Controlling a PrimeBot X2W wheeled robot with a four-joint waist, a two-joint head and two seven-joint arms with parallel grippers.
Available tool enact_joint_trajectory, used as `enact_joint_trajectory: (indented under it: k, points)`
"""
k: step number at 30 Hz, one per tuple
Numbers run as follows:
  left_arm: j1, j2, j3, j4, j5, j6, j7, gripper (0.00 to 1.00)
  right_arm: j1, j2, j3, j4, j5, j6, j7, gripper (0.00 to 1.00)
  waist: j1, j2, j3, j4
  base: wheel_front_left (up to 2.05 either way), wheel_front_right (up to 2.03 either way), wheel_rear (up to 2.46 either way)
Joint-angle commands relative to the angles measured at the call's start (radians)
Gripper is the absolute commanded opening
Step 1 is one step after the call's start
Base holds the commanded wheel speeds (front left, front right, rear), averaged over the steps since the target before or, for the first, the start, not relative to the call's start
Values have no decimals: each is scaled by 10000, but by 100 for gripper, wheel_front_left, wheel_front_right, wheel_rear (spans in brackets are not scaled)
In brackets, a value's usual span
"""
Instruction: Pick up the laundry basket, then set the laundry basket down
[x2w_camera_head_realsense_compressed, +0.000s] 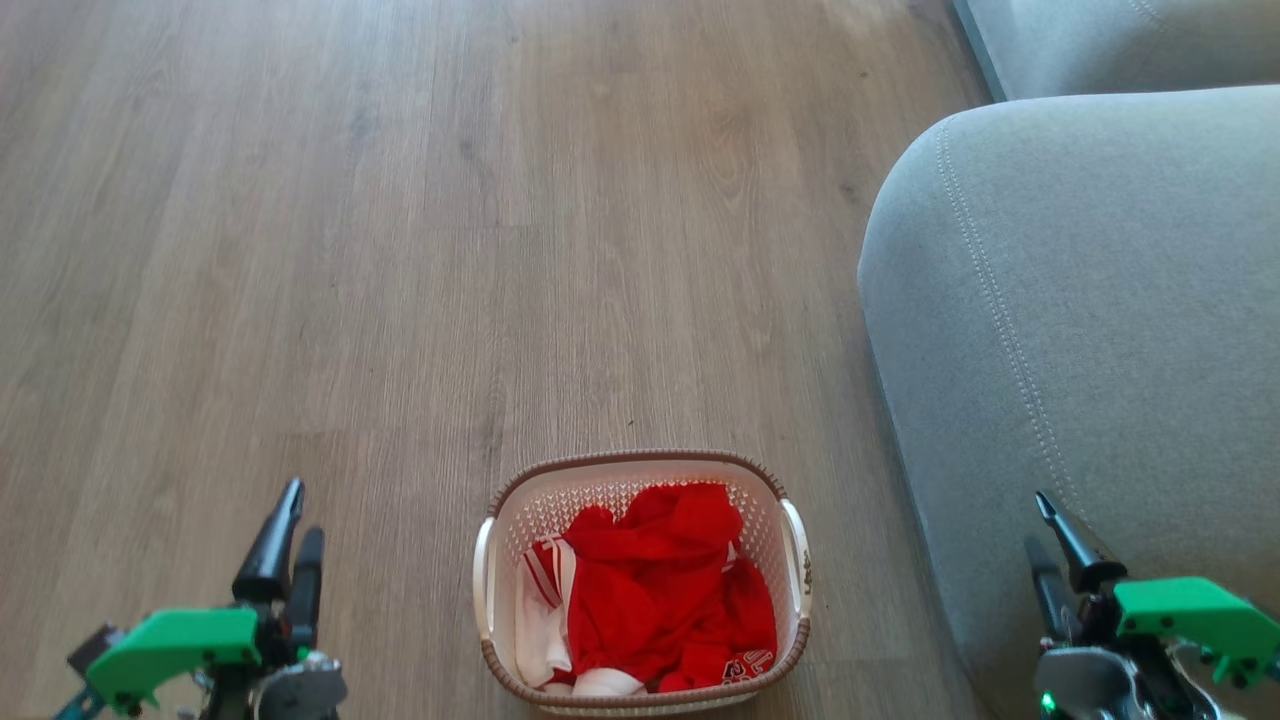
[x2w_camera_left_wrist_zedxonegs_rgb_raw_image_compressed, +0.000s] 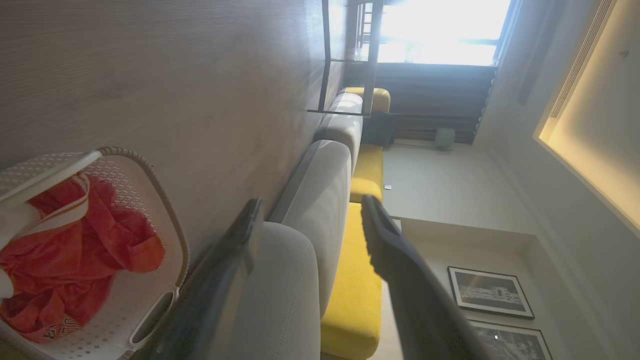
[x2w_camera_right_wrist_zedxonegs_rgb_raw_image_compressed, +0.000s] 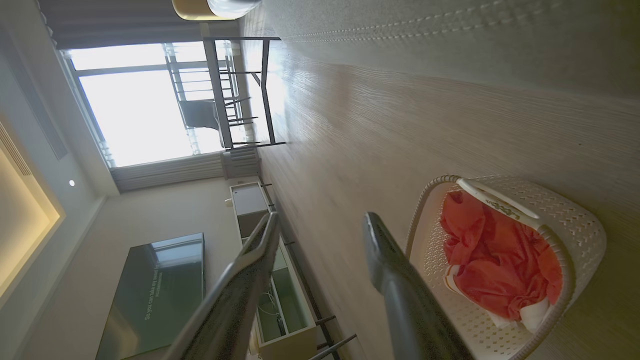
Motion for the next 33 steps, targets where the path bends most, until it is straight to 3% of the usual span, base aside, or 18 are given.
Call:
enact_joint_trajectory:
  k: [1,18,33]
  points:
    - [-113,14,12,-177,30,-3,-60,100,-96,-24,3,-195,-46,1,-57,100,0,0,6,-2,0,0,0]
    - [-291,21,279,-262,873,-14,-586,100,-349,-39,-111,-386,-1304,10,-589,100,0,0,39,-7,0,0,0]
    - [-510,26,688,-1078,2756,207,-997,100,-665,-50,-139,-936,-3492,16,-1000,100,0,0,93,30,0,0,0]
